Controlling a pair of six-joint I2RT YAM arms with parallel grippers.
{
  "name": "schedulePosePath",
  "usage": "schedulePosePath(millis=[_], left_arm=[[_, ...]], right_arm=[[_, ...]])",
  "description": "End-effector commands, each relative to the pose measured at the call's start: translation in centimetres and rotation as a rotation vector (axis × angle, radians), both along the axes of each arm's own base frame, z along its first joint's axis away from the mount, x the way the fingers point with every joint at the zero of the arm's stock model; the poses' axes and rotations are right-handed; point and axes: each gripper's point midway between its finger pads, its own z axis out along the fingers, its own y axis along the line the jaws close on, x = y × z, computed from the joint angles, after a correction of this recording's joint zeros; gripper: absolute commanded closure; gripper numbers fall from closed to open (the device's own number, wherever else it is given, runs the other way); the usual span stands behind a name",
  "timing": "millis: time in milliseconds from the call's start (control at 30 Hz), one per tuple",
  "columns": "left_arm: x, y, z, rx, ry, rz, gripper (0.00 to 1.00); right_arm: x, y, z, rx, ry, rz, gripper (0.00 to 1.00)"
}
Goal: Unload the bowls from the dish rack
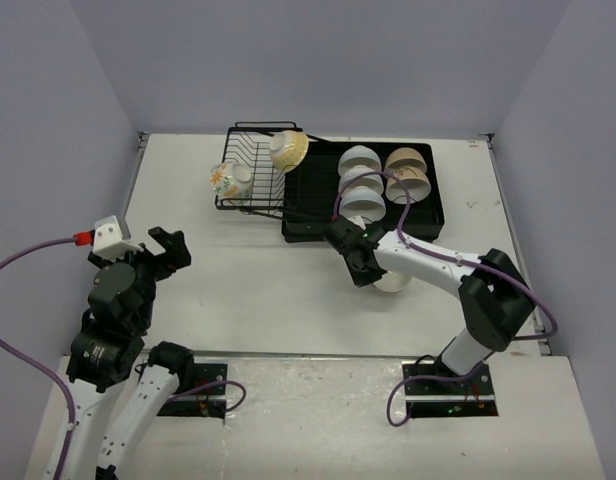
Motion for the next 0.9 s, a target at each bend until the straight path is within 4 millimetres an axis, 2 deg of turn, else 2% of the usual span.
schedulePosePath(millis=[0, 167, 267, 400, 467, 567, 600, 667, 833, 867], left_arm=[[0.1, -0.2, 1.1, 0.003, -0.047, -0.014, 0.0], [0.0, -0.2, 1.1, 0.001, -0.053, -0.017, 0.0], [0.0, -0.2, 1.2, 0.0, -0.054, -0.017, 0.0], [0.1, -0.3, 1.0, 0.001, -0.05, -0.021, 0.0], [0.1, -0.3, 1.0, 0.001, -0.05, -0.021, 0.0], [0.1, -0.3, 1.1, 0.0, -0.051, -0.023, 0.0], [0.1, -0.3, 1.1, 0.0, -0.051, -0.023, 0.0], [0.1, -0.3, 1.1, 0.0, -0.053, -0.023, 0.0], [0.2, -0.4, 1.0, 0.003, -0.045, -0.026, 0.0], [0.2, -0.4, 1.0, 0.002, -0.045, -0.028, 0.0]], right_arm=[[0.8, 0.9, -0.4, 0.036, -0.046, -0.036, 1.0], [0.1, 0.5, -1.7, 0.008, -0.036, -0.066, 1.0], [-0.4, 1.1, -2.2, 0.047, -0.031, -0.062, 1.0], [-0.8, 1.2, -2.3, 0.068, -0.039, -0.071, 0.91], [-1.0, 0.9, -2.5, 0.065, -0.036, -0.075, 0.9], [-1.2, 1.0, -2.6, 0.065, -0.034, -0.074, 0.69], [-1.3, 1.1, -2.4, 0.068, -0.036, -0.068, 0.59], [-1.5, 1.7, -1.8, 0.086, -0.046, -0.054, 0.5], [-1.0, 2.2, 3.0, 0.159, -0.134, -0.043, 0.46], [-1.0, 2.3, 3.9, 0.168, -0.152, -0.041, 0.37]])
